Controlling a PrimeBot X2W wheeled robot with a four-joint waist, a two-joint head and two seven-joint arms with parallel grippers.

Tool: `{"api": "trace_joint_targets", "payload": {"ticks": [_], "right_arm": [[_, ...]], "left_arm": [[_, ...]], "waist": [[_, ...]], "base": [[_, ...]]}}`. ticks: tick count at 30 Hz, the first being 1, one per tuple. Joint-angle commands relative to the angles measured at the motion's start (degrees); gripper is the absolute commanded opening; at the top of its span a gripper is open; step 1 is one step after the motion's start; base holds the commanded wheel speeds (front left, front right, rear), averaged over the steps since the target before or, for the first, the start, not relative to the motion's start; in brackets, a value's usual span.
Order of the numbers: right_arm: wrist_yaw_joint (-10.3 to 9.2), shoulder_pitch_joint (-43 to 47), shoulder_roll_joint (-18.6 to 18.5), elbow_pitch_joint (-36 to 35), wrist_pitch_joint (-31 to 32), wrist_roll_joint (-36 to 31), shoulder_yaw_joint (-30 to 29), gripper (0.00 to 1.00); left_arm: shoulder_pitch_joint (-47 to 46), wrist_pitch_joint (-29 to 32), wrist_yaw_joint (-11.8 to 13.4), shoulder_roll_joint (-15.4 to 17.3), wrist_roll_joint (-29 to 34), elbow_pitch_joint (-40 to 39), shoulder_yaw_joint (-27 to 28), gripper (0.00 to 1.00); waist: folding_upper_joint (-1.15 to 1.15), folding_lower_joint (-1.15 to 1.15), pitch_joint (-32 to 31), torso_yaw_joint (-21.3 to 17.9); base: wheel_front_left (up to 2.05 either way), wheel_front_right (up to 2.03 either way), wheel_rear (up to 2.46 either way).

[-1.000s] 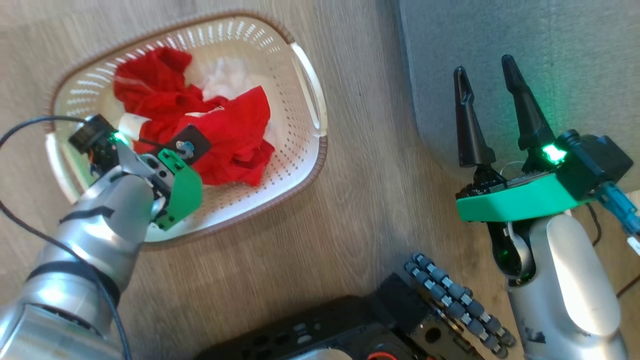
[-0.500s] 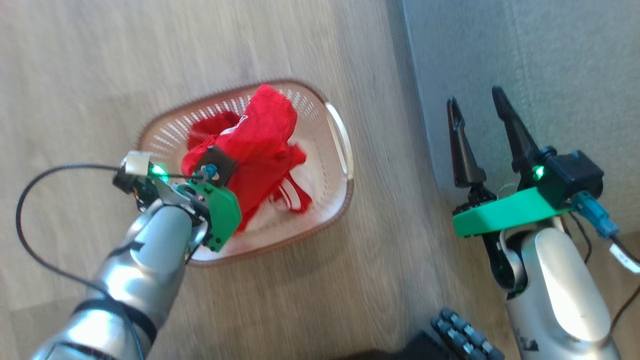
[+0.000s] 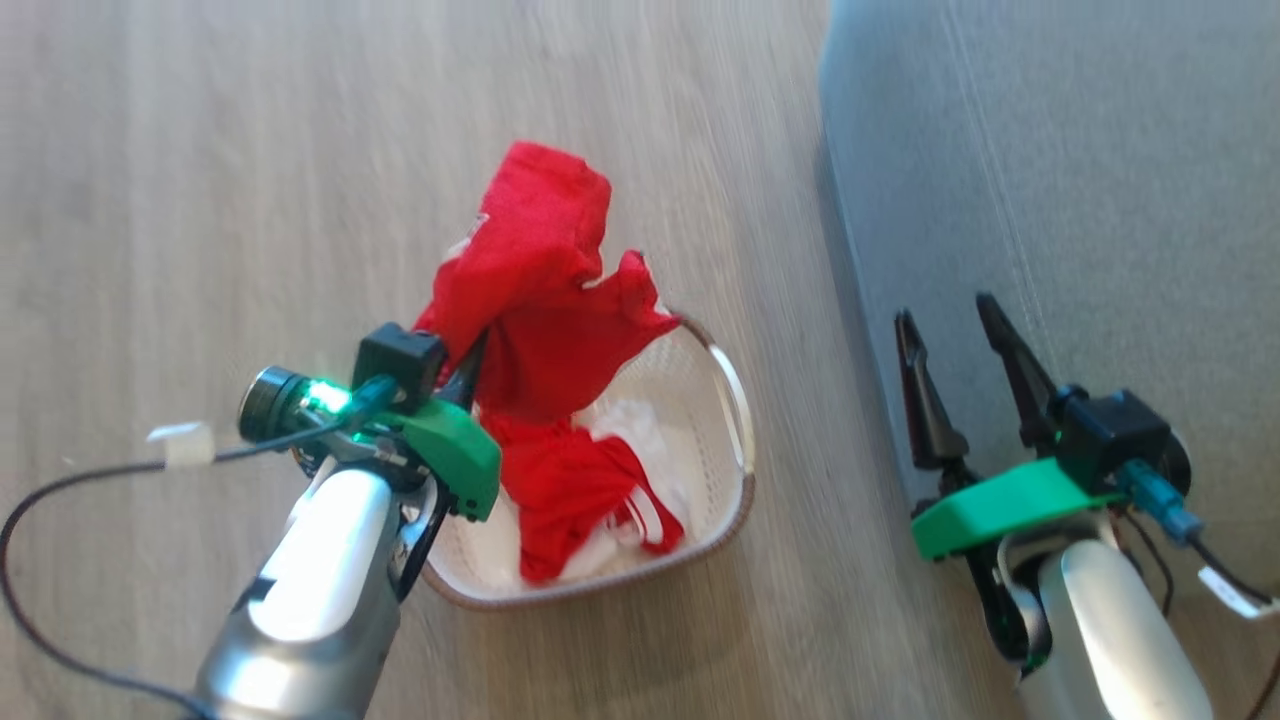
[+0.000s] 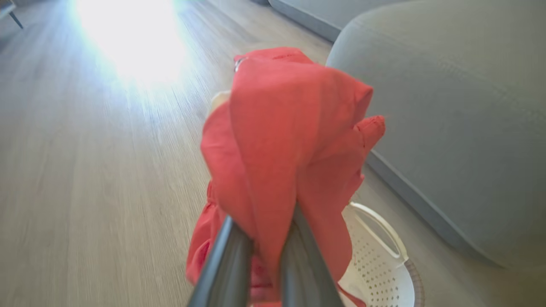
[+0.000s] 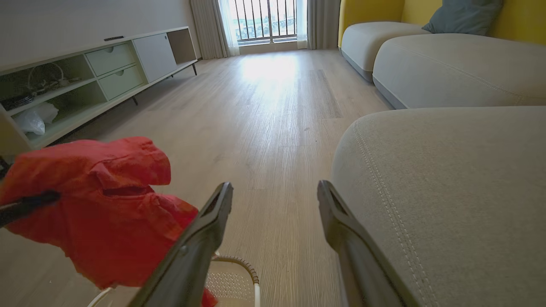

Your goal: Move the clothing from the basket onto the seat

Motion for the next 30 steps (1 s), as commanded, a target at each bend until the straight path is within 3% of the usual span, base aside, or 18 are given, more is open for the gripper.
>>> {"api": "trace_joint_targets", "payload": {"ticks": [1,17,23,30], "right_arm": [[-0.01,0.7,-0.49,-1.27,-0.52,-0.43,1.02,1.0],[-0.01,6.81,-0.49,-2.67,-0.52,-0.24,3.31,1.0],[-0.01,7.57,-0.49,-4.09,-0.52,-0.31,4.52,1.0],[-0.01,7.73,-0.49,-6.27,-0.52,-0.34,6.23,1.0]], "left_arm": [[0.85,-0.72,0.62,0.78,-0.27,-4.83,3.45,0.0],[12.37,-0.72,-0.14,-2.76,-1.04,-43.37,20.94,0.0],[13.26,-0.72,2.27,-2.82,-5.32,-52.97,20.38,0.0],[14.55,-0.72,-0.36,-2.83,-4.32,-54.34,15.86,0.0]], "waist": [[0.0,0.0,-4.59,2.54],[0.0,0.0,-13.43,5.06],[0.0,0.0,-14.24,5.47],[0.0,0.0,-14.19,5.81]], "base": [[0.0,0.0,0.0],[0.0,0.0,0.0],[0.0,0.0,0.0],[0.0,0.0,0.0]]}}
